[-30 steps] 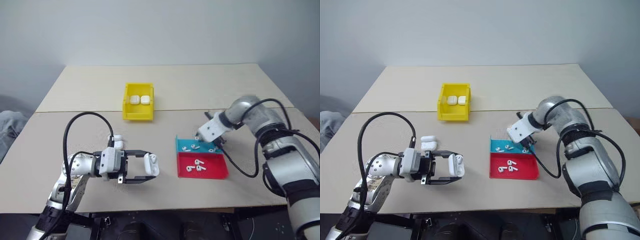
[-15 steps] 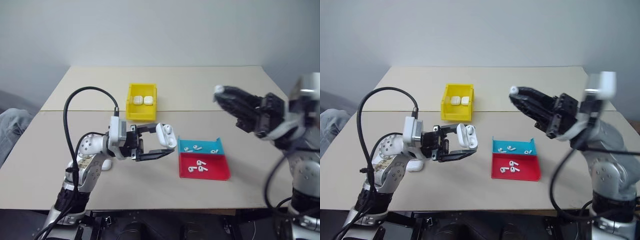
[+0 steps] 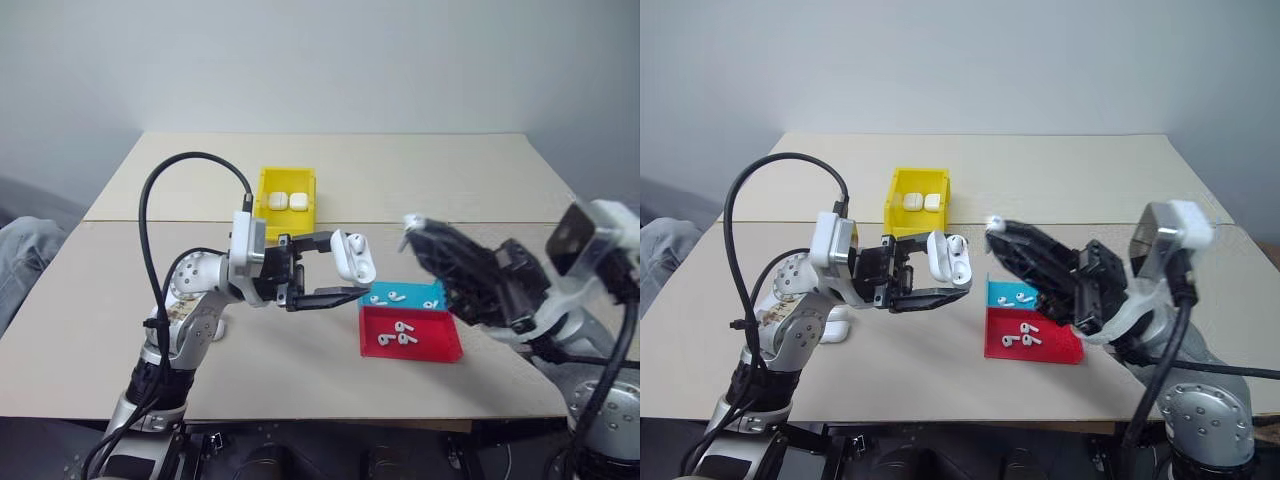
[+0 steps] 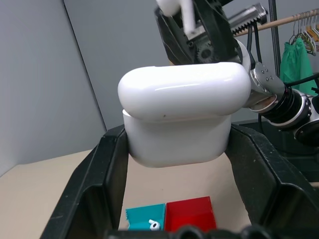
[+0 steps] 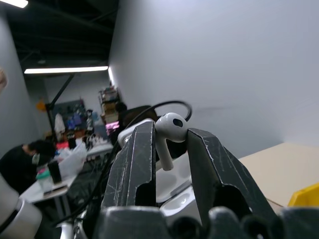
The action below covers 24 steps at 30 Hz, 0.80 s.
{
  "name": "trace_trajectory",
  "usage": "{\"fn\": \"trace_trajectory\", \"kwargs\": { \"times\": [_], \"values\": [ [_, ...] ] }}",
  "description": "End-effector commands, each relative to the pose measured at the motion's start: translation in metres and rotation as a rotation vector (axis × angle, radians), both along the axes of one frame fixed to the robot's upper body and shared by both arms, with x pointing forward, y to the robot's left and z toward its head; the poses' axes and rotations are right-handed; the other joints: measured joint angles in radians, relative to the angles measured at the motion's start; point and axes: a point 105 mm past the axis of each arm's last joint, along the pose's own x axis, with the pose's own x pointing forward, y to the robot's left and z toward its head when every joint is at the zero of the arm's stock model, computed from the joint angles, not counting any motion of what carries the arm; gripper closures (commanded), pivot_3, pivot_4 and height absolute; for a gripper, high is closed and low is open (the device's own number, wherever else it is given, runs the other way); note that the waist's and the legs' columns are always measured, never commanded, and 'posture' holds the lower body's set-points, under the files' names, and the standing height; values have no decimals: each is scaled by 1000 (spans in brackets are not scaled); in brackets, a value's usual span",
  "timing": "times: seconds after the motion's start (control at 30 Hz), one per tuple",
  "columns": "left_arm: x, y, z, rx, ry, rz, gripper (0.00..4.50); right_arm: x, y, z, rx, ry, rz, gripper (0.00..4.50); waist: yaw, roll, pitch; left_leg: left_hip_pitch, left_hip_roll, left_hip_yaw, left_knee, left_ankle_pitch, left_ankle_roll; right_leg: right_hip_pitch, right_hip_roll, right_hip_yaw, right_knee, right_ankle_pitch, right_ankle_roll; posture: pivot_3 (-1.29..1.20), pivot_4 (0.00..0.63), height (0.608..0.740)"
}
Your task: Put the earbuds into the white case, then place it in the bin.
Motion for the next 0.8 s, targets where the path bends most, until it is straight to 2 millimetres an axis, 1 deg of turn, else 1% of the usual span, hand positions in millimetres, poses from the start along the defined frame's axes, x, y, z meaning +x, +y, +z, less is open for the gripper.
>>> {"fn": "trace_trajectory", "kwargs": {
  "times": [0.03, 0.27, 0.43, 0.63, 0.8],
  "values": [
    [-7, -1, 8, -6, -41, -19, 1768, -3, 5, 1, -43, -48, 26, 3390, 1, 0, 0, 0, 0, 0, 0, 0, 0, 0, 0, 0, 0, 0, 0, 0, 150, 740],
    [-7, -2, 4, -6, -45, -12, 1768, -4, 11, -6, -78, -76, 38, 3390, 1, 0, 0, -1, 0, -1, 0, 0, 0, 0, 0, -1, -1, 0, 0, 0, 150, 740],
    [-8, -3, 0, -7, -44, -15, 1768, -2, 13, -9, -87, -111, 15, 3390, 1, 0, 0, -1, 0, -2, 0, 0, 0, 0, 0, -2, -1, 0, 0, 0, 150, 740],
    [-9, -5, 0, -7, -47, -24, 1768, 1, 11, -13, -108, -114, 11, 3390, 1, 0, 0, -2, 0, -2, 0, 0, 0, 0, 0, -3, -1, 0, 0, 0, 150, 740],
    [-8, -6, 0, -13, -43, -21, 1768, 1, 13, -18, -130, -115, 8, 3390, 1, 0, 0, -2, 0, -4, 0, 0, 0, 1, 0, -4, -1, 0, 0, 0, 150, 740]
  ]
}}
